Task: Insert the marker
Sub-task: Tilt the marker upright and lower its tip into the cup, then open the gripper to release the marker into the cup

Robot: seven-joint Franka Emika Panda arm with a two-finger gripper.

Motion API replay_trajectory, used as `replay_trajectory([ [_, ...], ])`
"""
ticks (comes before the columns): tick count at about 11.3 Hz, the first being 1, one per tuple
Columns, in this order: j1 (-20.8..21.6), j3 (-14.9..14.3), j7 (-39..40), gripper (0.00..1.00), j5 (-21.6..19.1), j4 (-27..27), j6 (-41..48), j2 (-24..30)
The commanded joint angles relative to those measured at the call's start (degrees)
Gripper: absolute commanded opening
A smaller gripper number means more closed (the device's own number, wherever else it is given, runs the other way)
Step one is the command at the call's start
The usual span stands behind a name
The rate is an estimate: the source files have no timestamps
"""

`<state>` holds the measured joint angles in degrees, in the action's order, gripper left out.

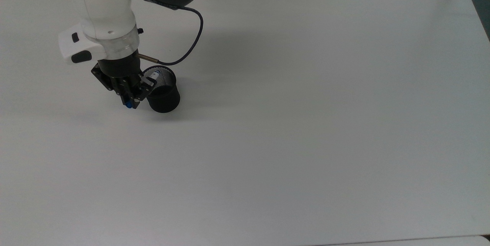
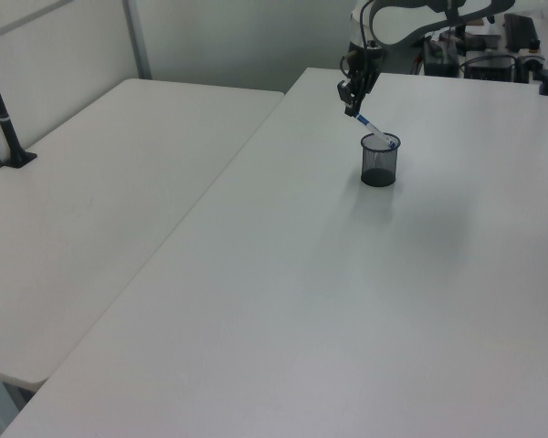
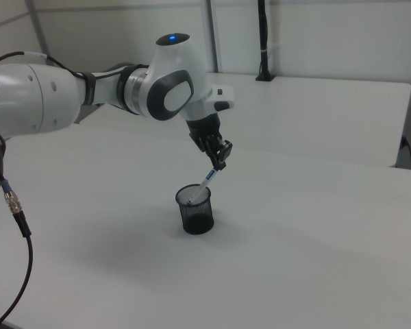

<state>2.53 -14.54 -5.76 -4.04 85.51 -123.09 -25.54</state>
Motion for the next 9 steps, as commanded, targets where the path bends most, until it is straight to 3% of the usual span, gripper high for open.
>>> replay_trajectory([
  [1, 0.0, 0.2, 0.2, 0.15, 1.1, 2.0, -0.1, 1.9],
  [6, -1.2, 0.3, 2.8, 0.67, -0.8, 1.2, 12.8, 5.3],
  [8, -1.3, 0.1, 3.0, 0.98, -3.7, 1.2, 18.1, 7.2],
  [9, -0.7, 0.6, 3.1, 1.0, -3.7, 1.2, 21.5, 7.3],
])
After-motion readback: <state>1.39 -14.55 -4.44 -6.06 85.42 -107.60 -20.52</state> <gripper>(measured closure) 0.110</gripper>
